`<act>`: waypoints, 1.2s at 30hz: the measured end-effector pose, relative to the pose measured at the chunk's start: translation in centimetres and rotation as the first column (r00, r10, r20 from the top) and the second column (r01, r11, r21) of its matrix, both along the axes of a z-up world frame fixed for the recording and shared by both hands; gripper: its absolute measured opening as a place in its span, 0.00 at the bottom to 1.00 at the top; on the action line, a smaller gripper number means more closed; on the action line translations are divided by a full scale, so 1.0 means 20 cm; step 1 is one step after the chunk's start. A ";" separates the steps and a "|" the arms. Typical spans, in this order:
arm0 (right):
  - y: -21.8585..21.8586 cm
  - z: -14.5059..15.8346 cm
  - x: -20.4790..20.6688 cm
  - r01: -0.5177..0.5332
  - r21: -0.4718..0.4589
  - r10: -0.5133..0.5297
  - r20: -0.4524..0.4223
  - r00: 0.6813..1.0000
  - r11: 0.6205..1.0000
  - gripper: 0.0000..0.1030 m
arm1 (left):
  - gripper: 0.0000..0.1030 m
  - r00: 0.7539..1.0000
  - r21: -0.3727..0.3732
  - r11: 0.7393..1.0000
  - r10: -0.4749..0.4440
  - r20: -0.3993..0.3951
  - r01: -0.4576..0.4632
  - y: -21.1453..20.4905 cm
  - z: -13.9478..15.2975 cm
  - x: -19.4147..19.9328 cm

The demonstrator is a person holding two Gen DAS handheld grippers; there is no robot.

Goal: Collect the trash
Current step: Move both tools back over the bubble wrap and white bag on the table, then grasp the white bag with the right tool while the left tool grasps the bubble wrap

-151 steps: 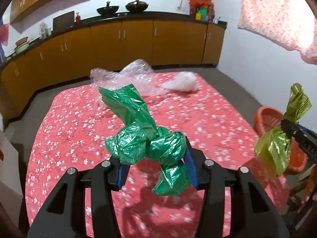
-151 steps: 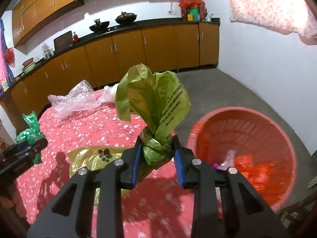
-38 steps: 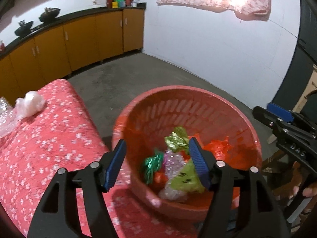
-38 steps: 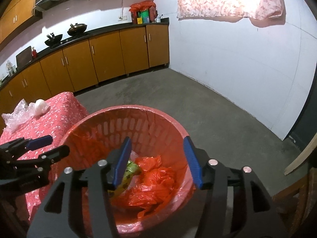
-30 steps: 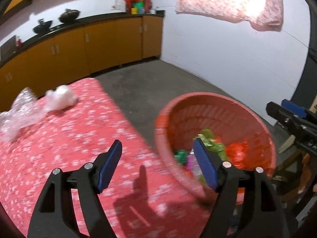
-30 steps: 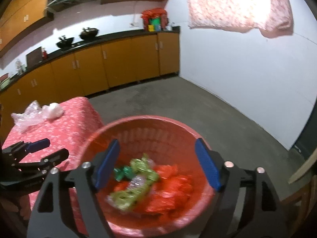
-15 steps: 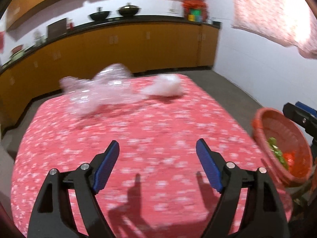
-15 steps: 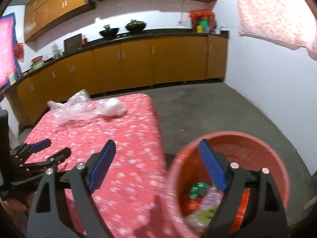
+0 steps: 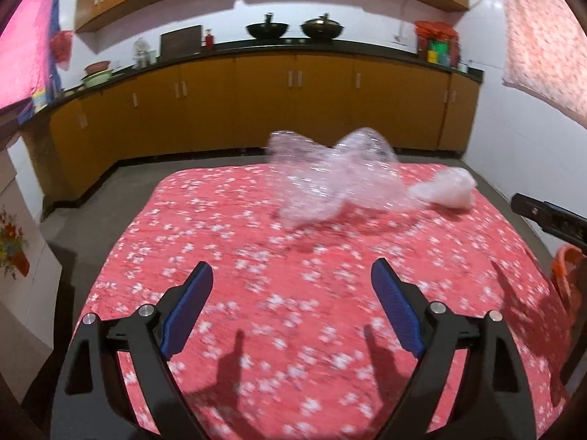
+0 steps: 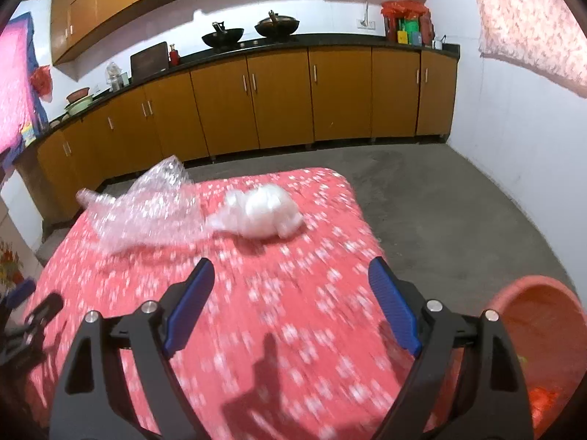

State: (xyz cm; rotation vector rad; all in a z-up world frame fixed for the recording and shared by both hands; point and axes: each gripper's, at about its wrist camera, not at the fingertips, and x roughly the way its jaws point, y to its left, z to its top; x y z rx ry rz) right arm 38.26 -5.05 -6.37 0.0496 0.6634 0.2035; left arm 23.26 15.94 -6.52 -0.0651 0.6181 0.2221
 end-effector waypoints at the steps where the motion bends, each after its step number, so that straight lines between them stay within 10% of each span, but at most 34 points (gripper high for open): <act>1: 0.02 -0.01 0.04 0.003 0.004 -0.003 -0.001 1.000 1.000 0.82 | 0.85 1.000 -0.003 1.000 0.009 0.001 -0.009 0.02 0.00 0.01; 16: 0.23 -0.19 0.57 0.028 0.024 -0.024 -0.164 0.986 0.999 0.73 | 0.87 0.997 -0.005 0.999 0.049 0.052 -0.049 0.17 0.04 0.21; 23: 0.22 -0.22 0.57 -0.013 0.018 0.016 -0.195 0.981 1.000 0.46 | 0.97 0.995 0.000 1.000 0.007 0.096 -0.007 0.15 0.14 0.34; 36: -0.02 -0.21 0.33 0.003 0.042 0.006 -0.193 0.981 0.999 0.43 | 0.98 0.975 -0.057 0.976 -0.215 -0.062 0.211 0.04 0.04 0.74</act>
